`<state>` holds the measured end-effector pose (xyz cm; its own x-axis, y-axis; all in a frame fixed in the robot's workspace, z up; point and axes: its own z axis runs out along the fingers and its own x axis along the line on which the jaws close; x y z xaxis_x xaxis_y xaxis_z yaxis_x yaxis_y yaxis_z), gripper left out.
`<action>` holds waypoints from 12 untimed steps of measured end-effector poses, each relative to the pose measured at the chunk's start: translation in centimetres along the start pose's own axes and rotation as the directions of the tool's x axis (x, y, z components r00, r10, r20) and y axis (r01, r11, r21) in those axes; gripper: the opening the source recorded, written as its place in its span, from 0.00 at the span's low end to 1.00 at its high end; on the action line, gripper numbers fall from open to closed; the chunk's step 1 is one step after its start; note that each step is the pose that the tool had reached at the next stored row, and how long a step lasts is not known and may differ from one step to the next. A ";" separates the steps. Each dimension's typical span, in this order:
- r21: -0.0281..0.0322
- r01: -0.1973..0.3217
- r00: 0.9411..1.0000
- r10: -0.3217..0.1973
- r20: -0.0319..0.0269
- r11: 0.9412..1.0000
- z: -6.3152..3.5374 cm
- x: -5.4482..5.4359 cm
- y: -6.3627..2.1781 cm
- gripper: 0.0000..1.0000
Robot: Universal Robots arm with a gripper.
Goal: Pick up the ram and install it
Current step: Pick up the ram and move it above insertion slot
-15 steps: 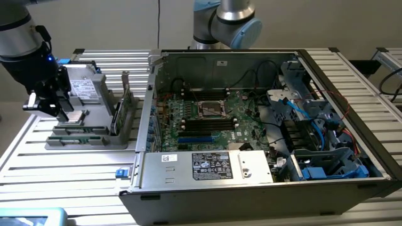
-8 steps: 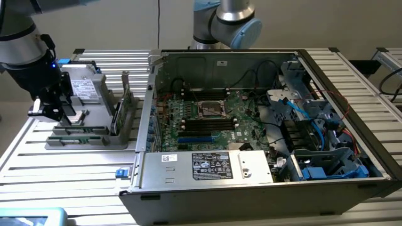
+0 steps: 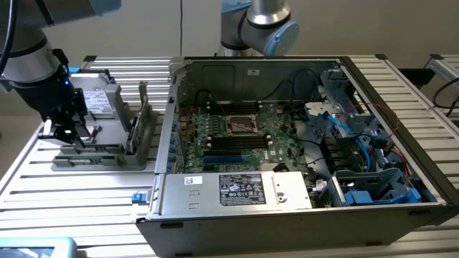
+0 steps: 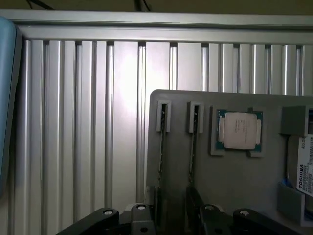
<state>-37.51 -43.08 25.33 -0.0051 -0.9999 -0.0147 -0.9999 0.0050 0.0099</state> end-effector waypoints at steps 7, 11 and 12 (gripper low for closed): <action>0.000 -0.004 1.000 0.004 0.000 1.000 1.26 0.2 -0.03 0.39; 0.003 -0.007 1.000 0.007 0.000 1.000 1.95 0.2 0.12 0.39; 0.005 -0.007 1.000 0.007 0.000 1.000 2.12 0.2 0.21 0.39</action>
<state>-37.74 -43.29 23.21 -0.0121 -0.9998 -0.0144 -0.9999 0.0120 0.0049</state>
